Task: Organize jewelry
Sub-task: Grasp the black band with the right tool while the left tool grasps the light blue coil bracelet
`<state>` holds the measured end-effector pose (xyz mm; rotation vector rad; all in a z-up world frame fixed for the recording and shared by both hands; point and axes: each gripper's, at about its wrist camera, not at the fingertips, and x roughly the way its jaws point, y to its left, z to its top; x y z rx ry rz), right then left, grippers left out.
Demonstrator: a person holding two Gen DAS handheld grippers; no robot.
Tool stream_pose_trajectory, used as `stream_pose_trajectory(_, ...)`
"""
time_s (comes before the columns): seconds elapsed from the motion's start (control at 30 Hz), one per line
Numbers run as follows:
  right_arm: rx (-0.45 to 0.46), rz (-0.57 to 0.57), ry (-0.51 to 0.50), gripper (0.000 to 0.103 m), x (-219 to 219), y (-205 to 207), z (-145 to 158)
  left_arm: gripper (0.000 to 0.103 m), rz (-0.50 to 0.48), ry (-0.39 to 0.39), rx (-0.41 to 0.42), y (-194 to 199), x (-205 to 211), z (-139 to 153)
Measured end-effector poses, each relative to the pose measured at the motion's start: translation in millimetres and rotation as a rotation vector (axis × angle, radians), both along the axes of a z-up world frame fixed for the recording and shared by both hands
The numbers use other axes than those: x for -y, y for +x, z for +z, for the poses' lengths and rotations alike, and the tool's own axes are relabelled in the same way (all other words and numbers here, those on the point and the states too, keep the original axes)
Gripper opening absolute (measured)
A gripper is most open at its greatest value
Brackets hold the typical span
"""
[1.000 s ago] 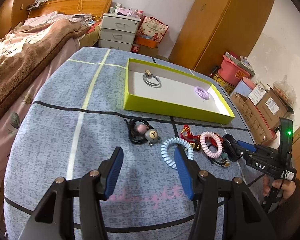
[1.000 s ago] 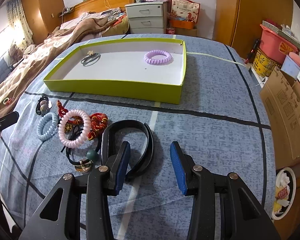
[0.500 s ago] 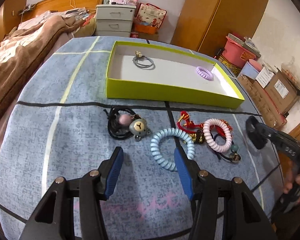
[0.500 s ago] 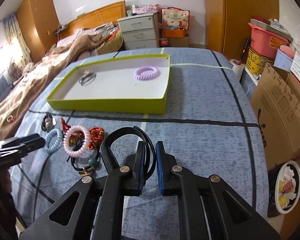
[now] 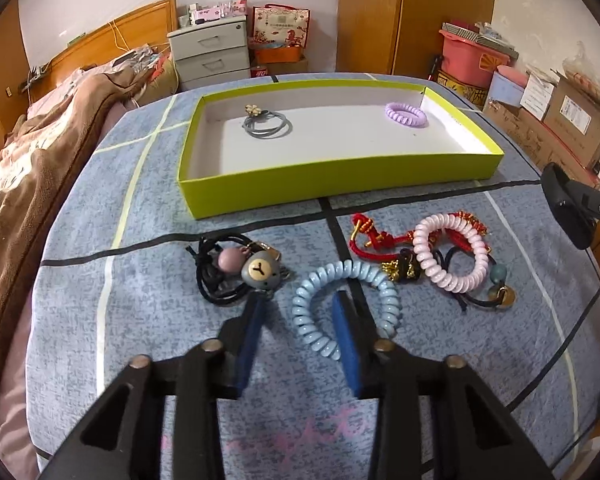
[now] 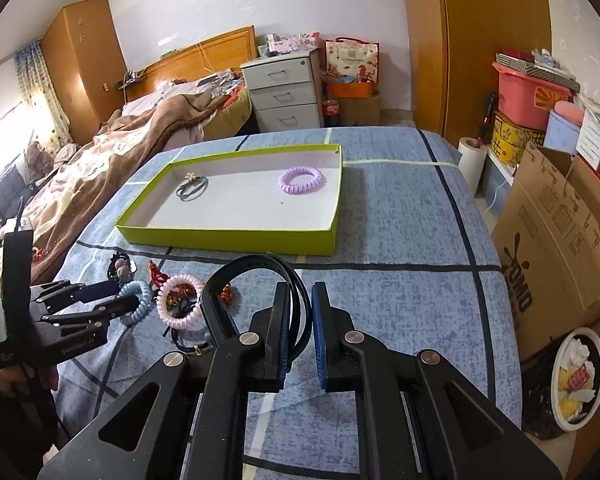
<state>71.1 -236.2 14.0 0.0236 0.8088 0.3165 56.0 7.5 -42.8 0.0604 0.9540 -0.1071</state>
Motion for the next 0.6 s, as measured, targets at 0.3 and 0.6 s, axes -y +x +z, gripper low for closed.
stream_pose_trajectory(0.3, 0.001, 0.001, 0.002, 0.011, -0.6, 1.1, 1.2, 0.01, -0.01, -0.037, 0.032, -2.2, -7.7, 7.6)
stream_pose_trajectory(0.6, 0.02, -0.003, 0.012, 0.011, -10.1, 8.0, 7.9, 0.01, -0.012, -0.147, 0.124, -7.3, -27.5, 46.8)
